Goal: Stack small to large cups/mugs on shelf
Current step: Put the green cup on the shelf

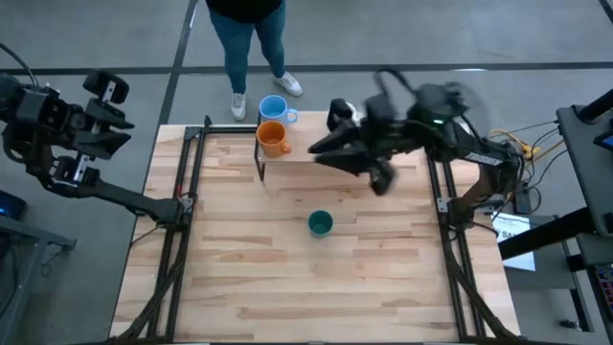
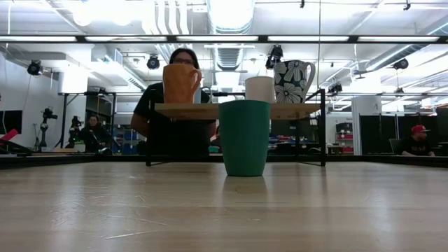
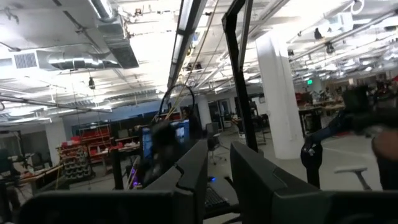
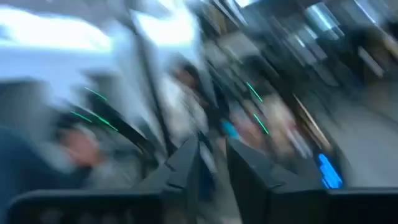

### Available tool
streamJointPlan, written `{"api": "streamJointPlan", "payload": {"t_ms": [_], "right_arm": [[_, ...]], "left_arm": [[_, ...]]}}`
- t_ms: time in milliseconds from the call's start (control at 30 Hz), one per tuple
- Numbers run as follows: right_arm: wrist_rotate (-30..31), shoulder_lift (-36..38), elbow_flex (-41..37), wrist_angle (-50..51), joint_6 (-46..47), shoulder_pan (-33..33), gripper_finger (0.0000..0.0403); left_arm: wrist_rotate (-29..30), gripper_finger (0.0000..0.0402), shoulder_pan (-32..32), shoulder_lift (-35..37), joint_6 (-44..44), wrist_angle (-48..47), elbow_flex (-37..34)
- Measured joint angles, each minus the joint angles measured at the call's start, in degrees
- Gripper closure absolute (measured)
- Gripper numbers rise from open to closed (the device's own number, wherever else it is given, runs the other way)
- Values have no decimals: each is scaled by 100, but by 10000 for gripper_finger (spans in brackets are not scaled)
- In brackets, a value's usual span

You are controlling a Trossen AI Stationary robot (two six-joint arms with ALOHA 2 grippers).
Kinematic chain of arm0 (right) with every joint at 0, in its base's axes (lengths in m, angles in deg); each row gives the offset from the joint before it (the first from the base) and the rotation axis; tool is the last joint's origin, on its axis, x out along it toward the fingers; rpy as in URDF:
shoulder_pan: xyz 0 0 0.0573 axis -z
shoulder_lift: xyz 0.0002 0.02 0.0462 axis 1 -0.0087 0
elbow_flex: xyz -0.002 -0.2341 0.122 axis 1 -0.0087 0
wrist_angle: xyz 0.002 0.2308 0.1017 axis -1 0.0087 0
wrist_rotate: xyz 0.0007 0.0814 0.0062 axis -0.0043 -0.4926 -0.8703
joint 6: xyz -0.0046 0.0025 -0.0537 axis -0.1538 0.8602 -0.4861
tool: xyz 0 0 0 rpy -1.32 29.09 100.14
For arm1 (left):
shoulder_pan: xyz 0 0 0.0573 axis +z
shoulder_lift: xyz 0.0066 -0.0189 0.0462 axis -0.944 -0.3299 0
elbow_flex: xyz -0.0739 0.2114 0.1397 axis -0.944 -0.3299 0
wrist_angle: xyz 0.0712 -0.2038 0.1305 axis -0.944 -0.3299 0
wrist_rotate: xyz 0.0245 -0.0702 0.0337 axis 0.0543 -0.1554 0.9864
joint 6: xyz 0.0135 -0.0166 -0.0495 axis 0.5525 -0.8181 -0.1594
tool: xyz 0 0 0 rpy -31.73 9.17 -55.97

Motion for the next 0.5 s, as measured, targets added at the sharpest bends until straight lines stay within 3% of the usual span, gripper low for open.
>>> {"api": "streamJointPlan", "payload": {"t_ms": [100, 233, 433, 500], "right_arm": [[-312, -10, -1, -1578, -174, -233, 282], [56, 23, 0, -2937, -174, -346, 232], [1648, -37, 218, -3011, 104, -291, 191], [1633, -134, 310, -3005, 271, -160, 189]], "left_arm": [[-7, 345, 0, 8, 135, -72, -3], [15, 345, 0, 22, 132, -186, -4], [419, 345, 2, 8, 94, -410, -9], [494, 345, 2, -2, 85, -489, -9]]}}
